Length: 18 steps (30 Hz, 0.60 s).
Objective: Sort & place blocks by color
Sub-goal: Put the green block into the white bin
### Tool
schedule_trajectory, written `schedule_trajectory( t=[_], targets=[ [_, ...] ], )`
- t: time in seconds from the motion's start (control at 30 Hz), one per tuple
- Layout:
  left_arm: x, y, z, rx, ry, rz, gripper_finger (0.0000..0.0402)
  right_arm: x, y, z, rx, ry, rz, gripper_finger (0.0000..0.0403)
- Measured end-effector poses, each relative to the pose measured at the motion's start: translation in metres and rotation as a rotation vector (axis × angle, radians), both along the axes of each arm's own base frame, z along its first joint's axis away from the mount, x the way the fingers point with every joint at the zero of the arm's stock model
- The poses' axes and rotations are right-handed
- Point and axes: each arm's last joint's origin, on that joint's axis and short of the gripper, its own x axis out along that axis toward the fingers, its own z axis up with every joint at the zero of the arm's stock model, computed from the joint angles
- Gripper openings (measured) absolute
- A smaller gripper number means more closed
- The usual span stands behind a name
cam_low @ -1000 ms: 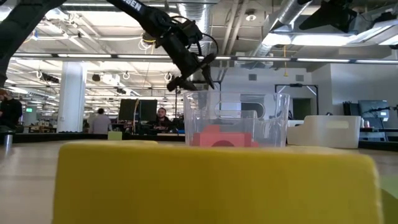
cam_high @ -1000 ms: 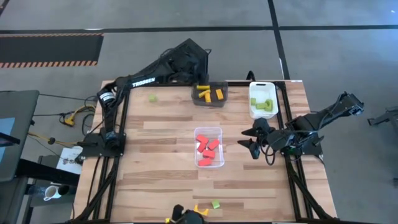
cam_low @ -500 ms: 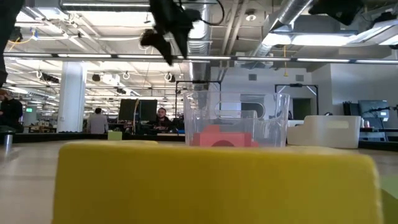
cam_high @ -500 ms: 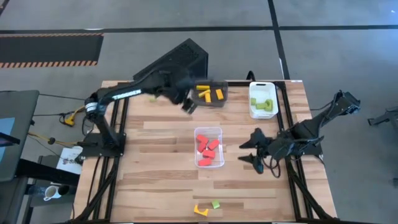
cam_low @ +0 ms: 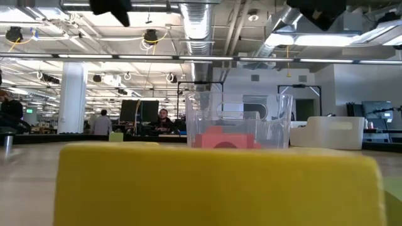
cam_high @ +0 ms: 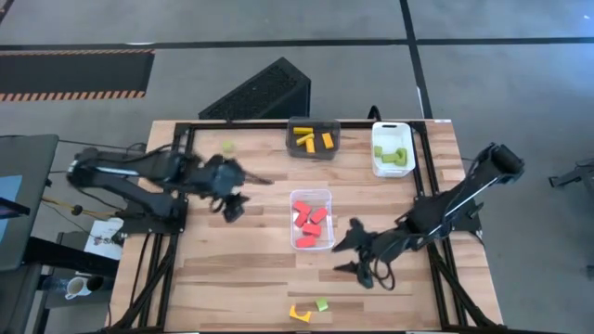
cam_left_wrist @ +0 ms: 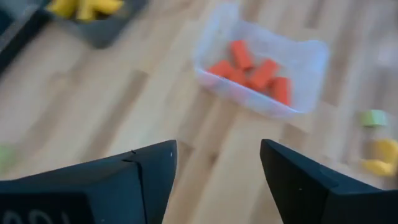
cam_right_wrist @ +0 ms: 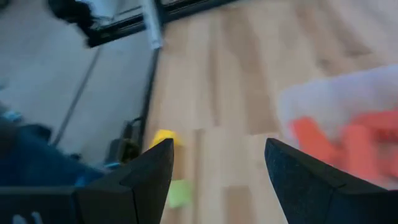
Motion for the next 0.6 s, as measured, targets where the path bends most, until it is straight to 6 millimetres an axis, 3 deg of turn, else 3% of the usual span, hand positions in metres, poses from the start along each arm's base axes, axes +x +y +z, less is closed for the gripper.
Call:
schedule_trajectory(
  t=[0.1,0.27,0.47,0.6],
  targets=[
    [-0.021,-0.014,-0.021,-0.062,-0.107,-0.054,0.0209,0.012,0.016,-0.01,0.016,-0.056,0.068,0.0276],
    [-0.038,-0.04,-0.056,-0.138,-0.217,-0.2,0.0204,0.028,0.045,-0.027,-0.012,-0.04,0.124,0.0276],
    [-0.039,-0.061,-0.101,-0.138,-0.222,-0.299,0.0203,0.037,0.081,-0.058,-0.074,0.049,0.206,0.0276],
    [-0.033,-0.07,-0.118,-0.119,-0.236,-0.351,0.0203,0.044,0.094,-0.075,-0.105,0.113,0.215,0.0276]
  ],
)
